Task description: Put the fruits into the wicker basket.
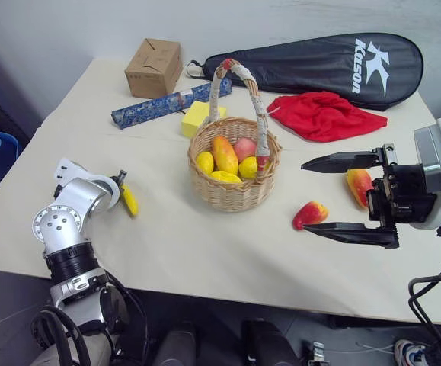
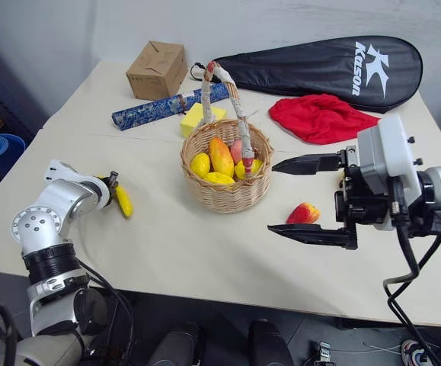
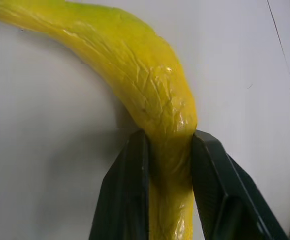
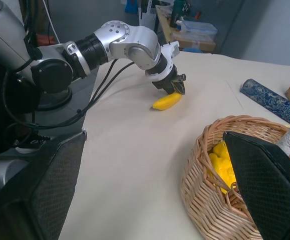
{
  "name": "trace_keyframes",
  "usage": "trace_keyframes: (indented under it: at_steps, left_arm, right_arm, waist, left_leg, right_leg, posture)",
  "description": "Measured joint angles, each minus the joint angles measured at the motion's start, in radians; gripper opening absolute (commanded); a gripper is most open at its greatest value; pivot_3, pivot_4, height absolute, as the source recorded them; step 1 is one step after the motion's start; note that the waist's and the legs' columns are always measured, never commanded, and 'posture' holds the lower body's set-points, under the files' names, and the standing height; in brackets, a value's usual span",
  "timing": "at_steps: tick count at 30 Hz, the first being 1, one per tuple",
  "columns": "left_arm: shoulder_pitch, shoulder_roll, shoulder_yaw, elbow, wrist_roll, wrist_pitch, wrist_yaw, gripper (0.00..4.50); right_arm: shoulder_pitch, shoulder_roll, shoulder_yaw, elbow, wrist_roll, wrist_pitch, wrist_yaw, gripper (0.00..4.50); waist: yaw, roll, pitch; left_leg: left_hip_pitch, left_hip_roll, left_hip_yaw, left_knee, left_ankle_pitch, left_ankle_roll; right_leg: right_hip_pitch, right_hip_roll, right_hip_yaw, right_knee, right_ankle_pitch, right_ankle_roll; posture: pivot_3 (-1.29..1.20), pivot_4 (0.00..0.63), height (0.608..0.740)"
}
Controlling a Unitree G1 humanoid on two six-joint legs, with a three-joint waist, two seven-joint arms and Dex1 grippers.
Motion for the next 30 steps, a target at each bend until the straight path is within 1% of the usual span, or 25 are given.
trace_keyframes:
  at_steps: [1,2,3,5,8,9,11,14,15,17,19,20,25,27,28,29,30]
  left_arm:
    - [0.001,0.015,-0.008,0.003,0.0,0.02,-0.017,0.79]
    - [0.007,0.053,-0.031,0.005,-0.003,0.074,-0.072,0.79]
    - [0.014,0.122,-0.077,0.005,-0.014,0.167,-0.168,0.79]
    - [0.014,0.202,-0.15,-0.009,-0.04,0.303,-0.337,0.79]
    - [-0.003,0.326,-0.218,-0.045,-0.074,0.436,-0.59,0.79]
    - [-0.032,0.365,-0.233,-0.047,-0.077,0.468,-0.674,0.79]
    - [-0.11,0.41,-0.259,-0.052,-0.078,0.503,-0.801,0.79]
    - [-0.254,0.438,-0.327,-0.035,-0.054,0.529,-0.975,0.79]
    - [-0.295,0.438,-0.35,-0.029,-0.039,0.531,-1.018,0.79]
    - [-0.387,0.405,-0.404,0.029,0.013,0.531,-1.092,0.79]
    - [-0.502,0.323,-0.491,0.143,0.112,0.497,-1.171,0.79]
    - [-0.535,0.294,-0.526,0.176,0.15,0.478,-1.2,0.79]
    - [-0.641,0.182,-0.61,0.402,0.333,0.369,-1.358,0.79]
    - [-0.67,0.155,-0.616,0.477,0.388,0.334,-1.407,0.79]
    - [-0.682,0.143,-0.616,0.507,0.412,0.322,-1.431,1.45]
    - [-0.687,0.131,-0.617,0.534,0.434,0.315,-1.451,1.64]
    - [-0.69,0.125,-0.617,0.556,0.451,0.309,-1.47,1.96]
  right_arm:
    - [0.0,0.001,0.0,0.0,-0.001,0.0,-0.003,4.5]
    - [0.002,0.001,0.0,0.001,-0.004,-0.001,-0.009,4.5]
    - [0.008,0.002,0.0,0.004,-0.012,-0.003,-0.015,4.5]
    - [0.025,0.002,0.0,0.012,-0.024,-0.006,-0.022,4.5]
    - [0.034,0.002,-0.001,0.014,-0.029,-0.008,-0.034,4.5]
    - [0.04,0.002,-0.003,0.015,-0.034,-0.01,-0.039,4.5]
    - [0.051,0.002,-0.006,0.018,-0.039,-0.013,-0.043,4.5]
    - [0.068,0.009,-0.008,0.018,-0.045,-0.019,-0.057,4.5]
    - [0.07,0.015,-0.008,0.017,-0.046,-0.02,-0.062,4.5]
    - [0.08,0.021,-0.014,0.015,-0.047,-0.02,-0.077,4.5]
    - [0.096,0.029,-0.029,0.003,-0.047,-0.02,-0.099,4.5]
    - [0.1,0.031,-0.03,-0.005,-0.046,-0.021,-0.108,4.5]
    - [0.149,0.034,-0.05,-0.049,-0.04,-0.015,-0.157,4.5]
    - [0.162,0.035,-0.069,-0.067,-0.033,-0.011,-0.177,4.5]
    - [0.165,0.035,-0.075,-0.075,-0.031,-0.01,-0.185,4.5]
    - [0.174,0.035,-0.078,-0.08,-0.028,-0.009,-0.193,4.5]
    - [0.183,0.035,-0.078,-0.082,-0.025,-0.007,-0.2,4.5]
  waist:
    - [0.0,0.0,0.0]
    - [-0.002,0.0,0.0]
    - [-0.005,-0.001,0.001]
    - [-0.006,-0.002,0.001]
    - [-0.009,-0.004,0.003]
    - [-0.009,-0.005,0.003]
    - [-0.009,-0.004,0.003]
    - [-0.003,-0.005,0.003]
    - [-0.004,-0.005,0.003]
    - [-0.003,-0.005,0.003]
    - [0.001,-0.005,0.003]
    - [-0.001,-0.005,0.004]
    - [-0.02,-0.005,0.004]
    - [-0.026,-0.006,0.004]
    - [-0.028,-0.006,0.004]
    - [-0.028,-0.006,0.004]
    - [-0.028,-0.006,0.004]
  left_leg:
    - [0.0,0.0,0.0,0.0,0.0,0.0]
    - [0.0,0.0,0.0,0.0,0.0,0.0]
    - [-0.001,0.0,0.0,0.0,0.0,-0.001]
    - [-0.001,0.0,0.0,-0.001,0.0,-0.001]
    - [-0.003,0.0,-0.001,-0.001,0.001,-0.001]
    - [-0.004,0.0,-0.001,-0.002,0.001,-0.001]
    - [-0.004,0.0,-0.001,-0.002,0.001,-0.001]
    - [-0.004,-0.001,-0.002,-0.002,0.0,-0.001]
    - [-0.004,-0.001,-0.002,-0.002,0.0,-0.001]
    - [-0.005,-0.001,-0.002,-0.002,0.0,0.0]
    - [-0.005,-0.001,-0.003,-0.002,0.001,0.0]
    - [-0.006,-0.001,-0.002,-0.002,0.001,0.0]
    - [-0.007,0.0,0.0,-0.004,0.001,0.0]
    - [-0.013,0.0,0.001,-0.003,0.001,0.0]
    - [-0.018,0.0,0.001,-0.001,0.002,0.0]
    - [-0.019,0.0,0.001,-0.001,0.002,0.0]
    - [-0.019,0.0,0.001,-0.001,0.002,0.0]
  right_leg:
    - [0.0,0.0,0.0,0.0,0.0,0.0]
    - [0.0,0.0,0.0,0.0,0.0,0.0]
    - [-0.001,0.001,0.0,0.0,0.0,0.0]
    - [-0.001,0.0,0.0,0.0,0.0,0.0]
    - [-0.004,0.0,0.0,0.0,0.0,-0.001]
    - [-0.004,0.0,-0.001,-0.001,-0.001,-0.001]
    - [-0.004,0.0,-0.001,-0.001,-0.001,-0.001]
    - [-0.004,-0.001,-0.001,-0.002,-0.001,-0.001]
    - [-0.004,-0.001,-0.001,-0.002,-0.001,-0.001]
    - [-0.004,-0.001,-0.001,-0.002,-0.001,-0.001]
    - [-0.003,-0.001,-0.002,-0.003,0.0,-0.001]
    - [-0.004,-0.001,-0.002,-0.003,0.0,-0.001]
    - [-0.008,0.001,0.001,-0.003,-0.001,0.0]
    - [-0.016,0.001,0.001,0.0,0.0,0.0]
    - [-0.021,0.001,0.002,0.002,0.0,0.0]
    - [-0.022,0.001,0.002,0.003,0.0,0.0]
    - [-0.022,0.001,0.002,0.003,0.0,0.0]
  posture:
    - [0.0,0.15,0.74]
    - [0.0,0.15,0.74]
    - [0.0,0.15,0.74]
    - [0.0,0.15,0.74]
    - [0.0,0.15,0.74]
    - [0.0,0.15,0.74]
    - [0.0,0.15,0.74]
    - [0.0,0.15,0.74]
    - [0.0,0.15,0.74]
    - [0.0,0.15,0.74]
    - [0.0,0.15,0.74]
    - [0.0,0.15,0.74]
    - [0.0,0.15,0.74]
    - [0.0,0.15,0.74]
    - [0.0,0.15,0.74]
    - [0.0,0.15,0.74]
    - [0.0,0.15,0.74]
